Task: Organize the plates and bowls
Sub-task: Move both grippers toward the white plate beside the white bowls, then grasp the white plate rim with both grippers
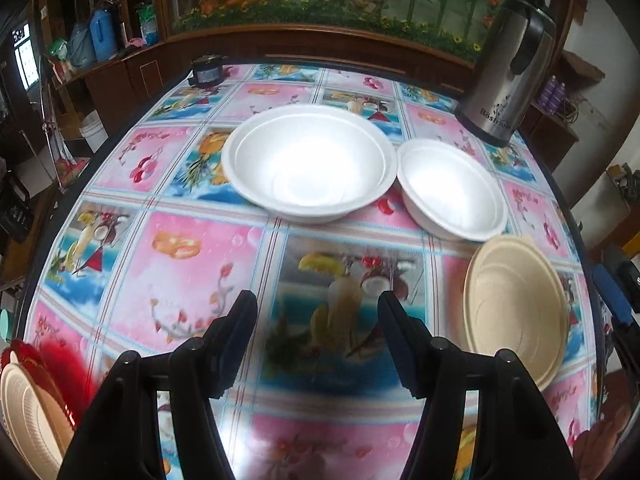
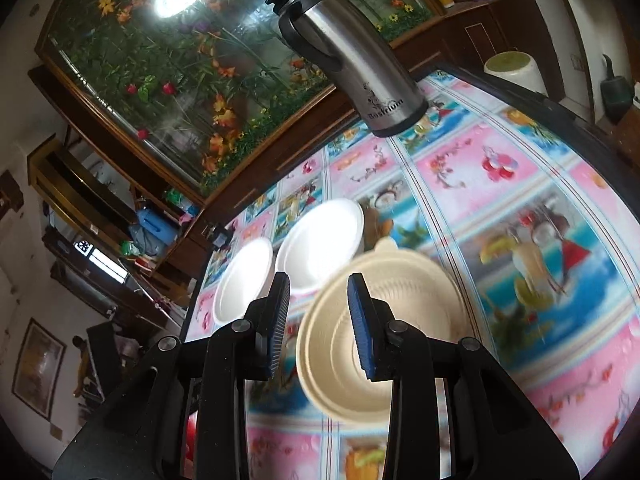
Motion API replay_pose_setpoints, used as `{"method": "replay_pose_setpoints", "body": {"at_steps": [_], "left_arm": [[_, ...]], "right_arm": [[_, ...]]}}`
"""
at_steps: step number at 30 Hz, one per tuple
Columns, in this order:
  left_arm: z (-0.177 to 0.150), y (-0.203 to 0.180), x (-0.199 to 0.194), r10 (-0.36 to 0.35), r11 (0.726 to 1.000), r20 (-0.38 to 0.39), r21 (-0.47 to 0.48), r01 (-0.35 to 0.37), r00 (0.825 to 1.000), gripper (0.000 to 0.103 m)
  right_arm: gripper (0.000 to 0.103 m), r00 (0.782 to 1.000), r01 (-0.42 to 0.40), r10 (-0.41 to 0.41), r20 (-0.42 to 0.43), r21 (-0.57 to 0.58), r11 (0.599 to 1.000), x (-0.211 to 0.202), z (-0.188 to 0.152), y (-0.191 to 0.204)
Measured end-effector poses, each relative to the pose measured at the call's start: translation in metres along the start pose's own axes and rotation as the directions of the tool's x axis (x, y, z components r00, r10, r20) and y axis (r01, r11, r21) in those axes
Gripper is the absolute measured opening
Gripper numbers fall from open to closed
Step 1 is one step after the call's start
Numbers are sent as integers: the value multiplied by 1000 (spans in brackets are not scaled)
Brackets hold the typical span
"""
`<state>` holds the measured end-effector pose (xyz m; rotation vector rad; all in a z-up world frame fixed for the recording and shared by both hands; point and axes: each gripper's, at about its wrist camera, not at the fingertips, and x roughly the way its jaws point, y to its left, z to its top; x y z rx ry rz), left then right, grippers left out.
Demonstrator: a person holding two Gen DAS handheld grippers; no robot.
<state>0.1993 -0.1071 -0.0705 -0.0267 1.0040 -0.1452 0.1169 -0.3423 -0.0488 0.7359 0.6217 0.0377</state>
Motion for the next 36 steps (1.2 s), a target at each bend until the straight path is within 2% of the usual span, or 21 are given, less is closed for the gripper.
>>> {"method": "replay_pose_setpoints", "body": {"at_steps": [8, 14, 19, 22, 26, 30, 33, 36], "left_arm": [[34, -22, 31, -46, 998, -38, -46, 44, 998, 63], [53, -34, 57, -82, 992, -90, -104, 73, 993, 63], [62, -36, 72, -130, 978, -132, -182, 105, 983, 63], [64, -36, 71, -141, 971, -126, -213, 113, 982, 66], [67, -34, 74, -160, 962, -151, -247, 120, 975, 66], [66, -33, 72, -151, 959, -152, -260, 108, 977, 66], [66, -32, 70, -117, 961, -135, -266, 78, 984, 67], [64, -34, 78, -124, 959, -165, -273, 75, 978, 67]], "right_arm": [[30, 999, 46, -46, -28, -26, 999, 51, 46, -5], [30, 987, 62, -69, -148, -53, 997, 99, 76, -13], [30, 953, 92, -125, -275, -127, 988, 134, 84, -6], [30, 936, 129, -179, -304, -178, 975, 151, 79, -5], [30, 942, 141, -189, -278, -184, 973, 154, 81, -8], [30, 951, 152, -191, -241, -173, 973, 143, 93, -14], [30, 946, 164, -200, -257, -155, 974, 146, 95, -18], [30, 937, 170, -203, -283, -136, 976, 154, 92, -24]]}}
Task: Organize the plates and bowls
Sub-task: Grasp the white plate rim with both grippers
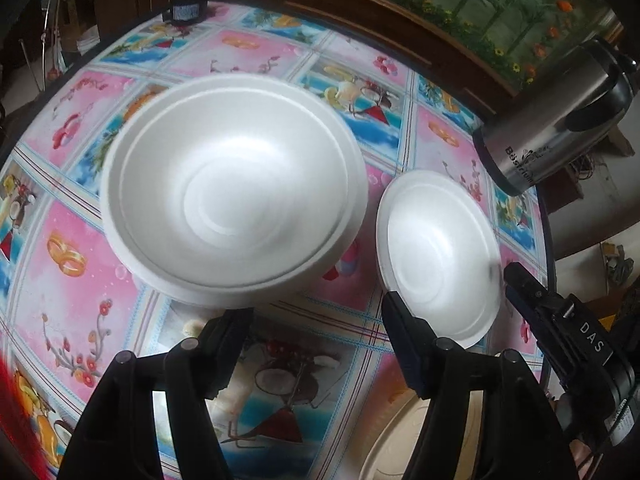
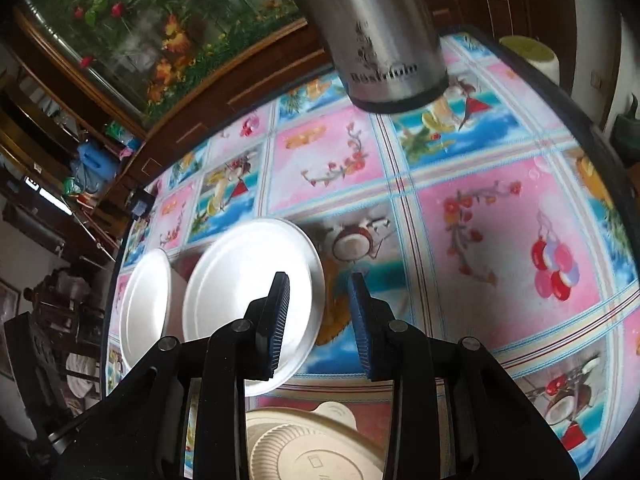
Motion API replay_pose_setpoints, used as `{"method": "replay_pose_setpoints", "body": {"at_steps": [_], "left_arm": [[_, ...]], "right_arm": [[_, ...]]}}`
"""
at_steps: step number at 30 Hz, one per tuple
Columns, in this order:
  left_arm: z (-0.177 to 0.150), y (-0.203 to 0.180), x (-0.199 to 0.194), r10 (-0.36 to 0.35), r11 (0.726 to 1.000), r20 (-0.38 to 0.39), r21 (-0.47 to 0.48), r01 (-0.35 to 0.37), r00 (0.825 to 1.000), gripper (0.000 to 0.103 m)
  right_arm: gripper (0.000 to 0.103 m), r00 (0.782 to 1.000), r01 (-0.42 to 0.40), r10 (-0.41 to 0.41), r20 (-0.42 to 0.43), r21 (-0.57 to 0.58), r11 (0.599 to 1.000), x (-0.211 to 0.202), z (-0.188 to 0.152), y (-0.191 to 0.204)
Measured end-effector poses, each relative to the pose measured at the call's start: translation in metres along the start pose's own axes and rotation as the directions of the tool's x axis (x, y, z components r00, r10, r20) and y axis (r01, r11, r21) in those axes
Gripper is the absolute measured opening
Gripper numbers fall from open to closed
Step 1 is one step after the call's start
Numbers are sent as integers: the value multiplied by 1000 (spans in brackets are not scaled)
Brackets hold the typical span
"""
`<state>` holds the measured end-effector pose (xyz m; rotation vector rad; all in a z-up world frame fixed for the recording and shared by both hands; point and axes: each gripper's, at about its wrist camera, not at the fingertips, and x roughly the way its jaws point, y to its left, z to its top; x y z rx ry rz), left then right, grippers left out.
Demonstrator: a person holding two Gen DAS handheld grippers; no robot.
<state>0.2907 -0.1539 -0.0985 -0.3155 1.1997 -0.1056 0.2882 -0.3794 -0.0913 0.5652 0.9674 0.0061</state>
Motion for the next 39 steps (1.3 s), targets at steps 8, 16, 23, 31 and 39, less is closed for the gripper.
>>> {"method": "replay_pose_setpoints", "body": {"at_steps": [8, 16, 23, 31, 39], "left_arm": [[4, -9, 10, -26, 999, -29, -24, 25, 999, 67], [11, 2, 12, -105, 992, -74, -80, 99, 992, 67], [16, 3, -12, -202, 977, -43, -71, 199, 978, 72], [14, -2, 19, -325, 943, -102, -110, 314, 940, 72], [21, 1, 10, -370, 921, -18, -136, 364, 929, 72]], "right_arm": [[30, 999, -28, 28, -22, 30, 999, 11, -3, -4], [30, 998, -43, 46, -40, 59, 997, 15, -4, -5], [30, 1000, 16, -15, -13, 39, 999, 15, -7, 1], [30, 997, -26, 27, -66, 8, 1000, 25, -10, 6], [30, 993, -73, 74, -87, 18, 997, 9, -5, 7]]}}
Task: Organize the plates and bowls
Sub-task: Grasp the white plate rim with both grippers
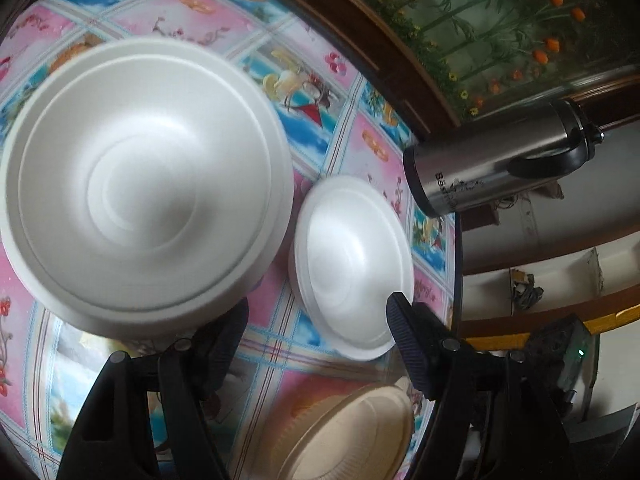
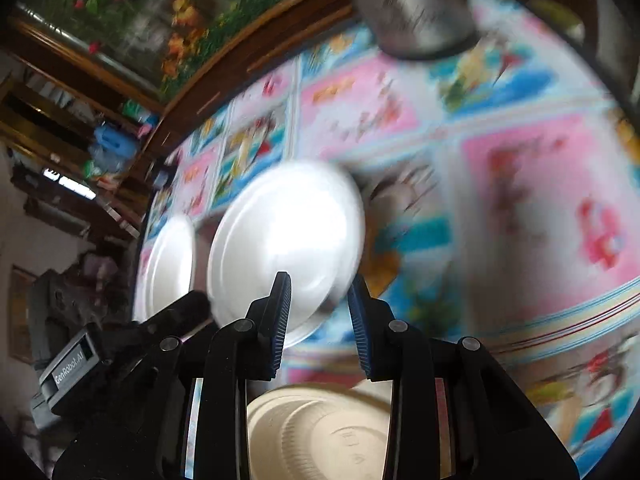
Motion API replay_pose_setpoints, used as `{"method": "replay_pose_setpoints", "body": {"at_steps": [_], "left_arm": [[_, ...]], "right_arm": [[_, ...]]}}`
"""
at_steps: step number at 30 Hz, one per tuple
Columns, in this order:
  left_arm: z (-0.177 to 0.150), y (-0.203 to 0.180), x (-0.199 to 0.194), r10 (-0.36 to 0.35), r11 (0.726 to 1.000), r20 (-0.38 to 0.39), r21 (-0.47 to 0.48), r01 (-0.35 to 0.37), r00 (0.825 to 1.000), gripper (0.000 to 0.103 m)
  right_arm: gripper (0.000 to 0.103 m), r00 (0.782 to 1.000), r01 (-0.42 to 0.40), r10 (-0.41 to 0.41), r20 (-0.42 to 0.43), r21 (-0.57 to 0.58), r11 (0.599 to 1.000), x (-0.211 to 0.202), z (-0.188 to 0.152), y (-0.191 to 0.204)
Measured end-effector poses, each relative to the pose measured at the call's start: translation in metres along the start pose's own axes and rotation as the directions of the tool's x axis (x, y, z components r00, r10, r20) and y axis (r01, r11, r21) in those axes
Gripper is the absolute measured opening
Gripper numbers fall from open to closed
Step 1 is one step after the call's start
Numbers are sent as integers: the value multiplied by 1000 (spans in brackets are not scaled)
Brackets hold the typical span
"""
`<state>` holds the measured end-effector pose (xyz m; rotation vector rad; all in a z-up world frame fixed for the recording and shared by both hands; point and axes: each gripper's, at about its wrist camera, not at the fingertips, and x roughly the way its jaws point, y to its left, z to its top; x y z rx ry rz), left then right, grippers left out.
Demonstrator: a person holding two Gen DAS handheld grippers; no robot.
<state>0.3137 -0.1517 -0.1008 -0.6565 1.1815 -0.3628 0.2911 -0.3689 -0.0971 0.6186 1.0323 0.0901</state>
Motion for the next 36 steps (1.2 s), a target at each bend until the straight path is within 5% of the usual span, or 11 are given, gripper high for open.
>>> {"method": "replay_pose_setpoints", "body": {"at_steps": [2, 5, 10, 18, 25, 36], "left_arm": [[3, -2, 5, 14, 1000, 10, -5, -13, 1000, 72], [3, 0, 21, 46, 999, -19, -12, -46, 999, 72], [1, 2, 24, 61, 998, 4, 6, -61, 998, 70], [1, 3, 31, 116, 992, -3, 47, -115, 993, 30], [3, 2, 22, 118, 990, 27, 68, -120, 993, 14], [-1, -5, 27, 151, 982, -8, 119, -149, 988, 11]], "right_arm": [[32, 998, 7, -8, 64, 19, 1000, -15, 4, -7], [51, 998, -10, 7, 64, 46, 999, -15, 7, -13], [53, 1000, 0, -2, 27, 58, 998, 3, 7, -13], [52, 998, 37, -37, 59, 6, 999, 9, 6, 6], [14, 994, 95, -95, 60, 5, 996, 18, 5, 3], [9, 995, 82, -83, 50, 22, 996, 19, 2, -1]]}}
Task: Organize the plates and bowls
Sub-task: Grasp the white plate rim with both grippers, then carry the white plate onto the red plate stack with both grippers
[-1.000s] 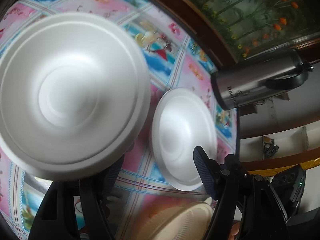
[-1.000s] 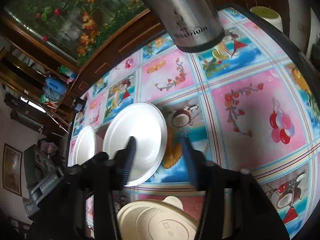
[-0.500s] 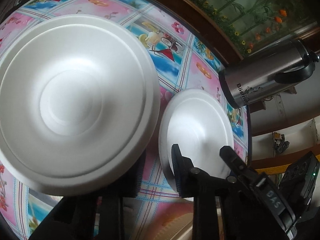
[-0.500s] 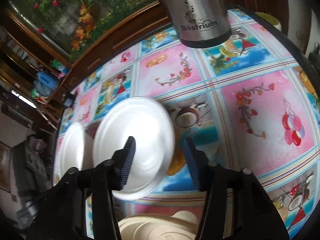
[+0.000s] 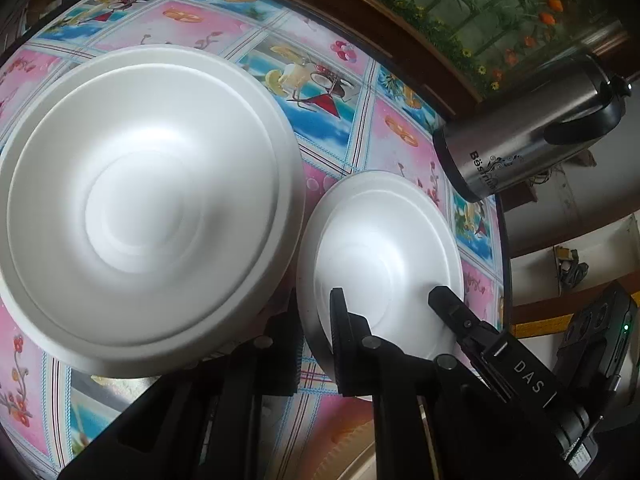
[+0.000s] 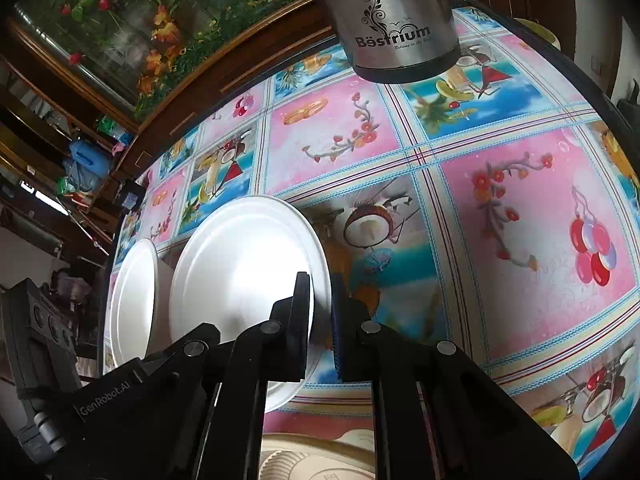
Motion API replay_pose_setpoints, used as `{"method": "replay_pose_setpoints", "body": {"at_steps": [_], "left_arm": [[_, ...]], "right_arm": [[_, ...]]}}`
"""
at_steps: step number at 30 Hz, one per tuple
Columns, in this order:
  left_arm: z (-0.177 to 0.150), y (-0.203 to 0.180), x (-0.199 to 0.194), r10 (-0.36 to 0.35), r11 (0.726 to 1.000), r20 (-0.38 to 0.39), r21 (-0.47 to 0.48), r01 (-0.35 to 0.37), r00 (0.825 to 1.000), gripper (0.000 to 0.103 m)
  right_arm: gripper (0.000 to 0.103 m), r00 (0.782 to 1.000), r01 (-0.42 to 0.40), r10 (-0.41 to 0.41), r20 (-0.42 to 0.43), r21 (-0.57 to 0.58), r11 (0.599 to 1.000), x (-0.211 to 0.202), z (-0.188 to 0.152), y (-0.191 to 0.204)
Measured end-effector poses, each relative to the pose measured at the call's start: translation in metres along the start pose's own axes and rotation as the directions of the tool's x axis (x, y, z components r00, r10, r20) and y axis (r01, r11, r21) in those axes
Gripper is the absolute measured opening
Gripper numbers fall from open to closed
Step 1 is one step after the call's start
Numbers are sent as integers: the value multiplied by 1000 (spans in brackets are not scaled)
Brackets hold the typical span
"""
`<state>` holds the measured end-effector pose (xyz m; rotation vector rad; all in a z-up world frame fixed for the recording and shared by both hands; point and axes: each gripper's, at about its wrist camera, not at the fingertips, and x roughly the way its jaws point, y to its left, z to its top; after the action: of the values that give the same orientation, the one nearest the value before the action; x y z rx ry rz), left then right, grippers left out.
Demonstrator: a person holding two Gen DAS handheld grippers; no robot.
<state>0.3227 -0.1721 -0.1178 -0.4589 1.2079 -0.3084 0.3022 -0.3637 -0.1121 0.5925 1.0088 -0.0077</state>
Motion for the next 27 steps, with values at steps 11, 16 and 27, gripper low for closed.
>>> {"method": "replay_pose_setpoints", "body": {"at_steps": [11, 16, 27], "left_arm": [[-2, -7, -9, -39, 999, -14, 33, 40, 999, 11], [-5, -12, -12, -55, 997, -24, 55, 56, 998, 11], [-23, 9, -63, -55, 998, 46, 44, 53, 997, 12]], "right_arm": [[7, 999, -15, 15, 37, 10, 1000, -14, -4, -4], [7, 998, -47, 45, 47, 46, 998, -21, -3, -11], [7, 991, -81, 87, 103, -54, 995, -63, -22, 36]]}}
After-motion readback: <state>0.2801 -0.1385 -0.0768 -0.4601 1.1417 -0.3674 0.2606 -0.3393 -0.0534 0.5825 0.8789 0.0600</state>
